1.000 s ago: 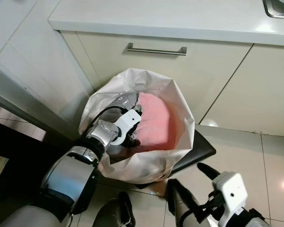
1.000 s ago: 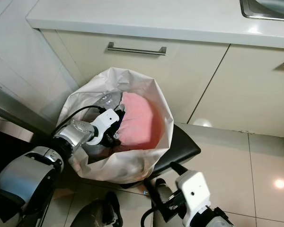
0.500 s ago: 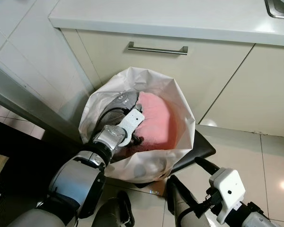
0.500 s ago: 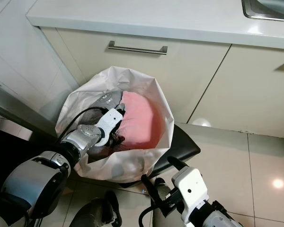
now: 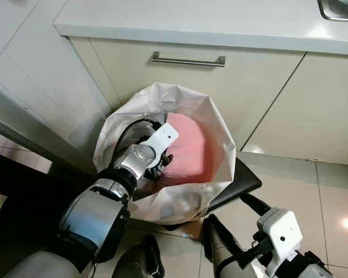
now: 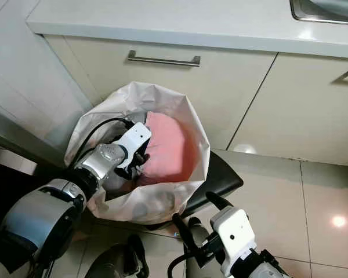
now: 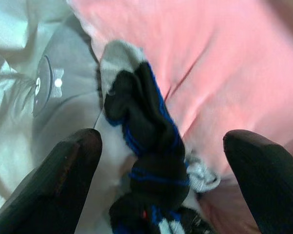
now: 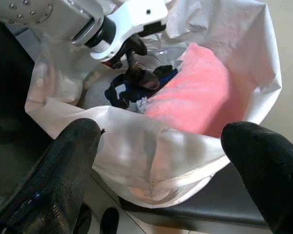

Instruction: Clothes washing

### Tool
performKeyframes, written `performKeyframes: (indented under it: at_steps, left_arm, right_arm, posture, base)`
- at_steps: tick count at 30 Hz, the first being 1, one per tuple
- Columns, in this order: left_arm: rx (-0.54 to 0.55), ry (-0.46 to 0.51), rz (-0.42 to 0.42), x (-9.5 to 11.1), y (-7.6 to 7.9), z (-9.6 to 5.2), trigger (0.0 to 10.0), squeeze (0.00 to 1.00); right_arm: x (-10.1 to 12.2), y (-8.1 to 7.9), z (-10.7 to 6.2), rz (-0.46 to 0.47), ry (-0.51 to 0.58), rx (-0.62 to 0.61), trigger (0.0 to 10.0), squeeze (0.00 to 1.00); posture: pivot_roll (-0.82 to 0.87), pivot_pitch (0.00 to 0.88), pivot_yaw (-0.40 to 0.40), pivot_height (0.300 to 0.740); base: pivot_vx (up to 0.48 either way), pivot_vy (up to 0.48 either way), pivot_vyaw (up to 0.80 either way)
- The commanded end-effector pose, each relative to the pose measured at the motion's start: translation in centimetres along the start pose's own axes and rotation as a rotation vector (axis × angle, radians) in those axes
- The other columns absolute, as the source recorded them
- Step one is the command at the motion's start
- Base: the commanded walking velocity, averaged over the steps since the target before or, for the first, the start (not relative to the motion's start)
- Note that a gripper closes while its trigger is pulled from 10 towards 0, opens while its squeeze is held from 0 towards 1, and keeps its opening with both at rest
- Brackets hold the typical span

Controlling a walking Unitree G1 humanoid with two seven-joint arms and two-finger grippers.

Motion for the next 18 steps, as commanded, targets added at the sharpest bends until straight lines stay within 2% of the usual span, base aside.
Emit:
performKeyframes:
  at_steps: [1, 2, 9, 10, 11, 12, 18]
  left_arm:
    - [-0.023, -0.06, 0.02, -1.8, 1.1, 0.1, 10.0, 0.95]
    - [-0.018, -0.069, 0.033, -2.0, 1.1, 0.1, 10.0, 1.0]
    - [0.05, -0.101, 0.084, -2.5, 0.2, 0.0, 10.0, 1.0]
    - [0.059, -0.109, 0.086, -2.7, 0.0, -0.1, 10.0, 0.68]
    - [0.059, -0.109, 0.086, -2.7, 0.0, -0.1, 10.0, 0.68]
    - [0.062, -0.118, 0.081, -2.8, 0.0, -0.1, 10.0, 0.0]
    - [0.041, -0.138, 0.096, -3.1, 0.6, 0.0, 10.0, 0.0]
  right_arm:
    - [0.2, -0.4, -0.3, 0.008, 0.0, 0.008, 10.0, 0.0]
    - [0.2, -0.4, -0.4, 0.008, -0.001, 0.008, 10.0, 0.0]
    - [0.3, -0.5, -0.6, 0.006, -0.002, 0.01, 10.0, 0.0]
    - [0.3, -0.5, -0.6, 0.004, -0.003, 0.011, 10.0, 0.0]
    - [0.3, -0.5, -0.6, 0.004, -0.003, 0.011, 10.0, 0.0]
    - [0.3, -0.5, -0.6, 0.003, -0.004, 0.012, 10.0, 0.0]
    - [0.5, -0.6, -0.7, 0.002, -0.004, 0.012, 10.0, 0.0]
  posture:
    - [-0.45, 0.294, 0.074, 0.74]
    - [-0.45, 0.294, 0.074, 0.74]
    - [-0.46, 0.293, 0.067, 0.74]
    - [-0.46, 0.292, 0.064, 0.74]
    - [-0.46, 0.292, 0.064, 0.74]
    - [-0.46, 0.292, 0.064, 0.74]
    - [-0.48, 0.299, 0.062, 0.74]
  base:
    - [0.0, 0.0, 0.0]
    - [0.0, 0.0, 0.0]
    - [0.0, 0.0, 0.0]
    - [0.0, 0.0, 0.0]
    - [0.0, 0.0, 0.0]
    - [0.0, 0.0, 0.0]
    - [0.0, 0.0, 0.0]
Point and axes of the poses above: a point about 5 cm out from each wrist's last joint towards the gripper, its own z axis pointing out of the wrist towards the gripper, its own x axis along the axis of the wrist's last joint, y = z × x, the point moved 3 cm from there along z, pointing out of the wrist towards the gripper, and after that the axes turned 11 degrees about z, right-handed, at the moved point
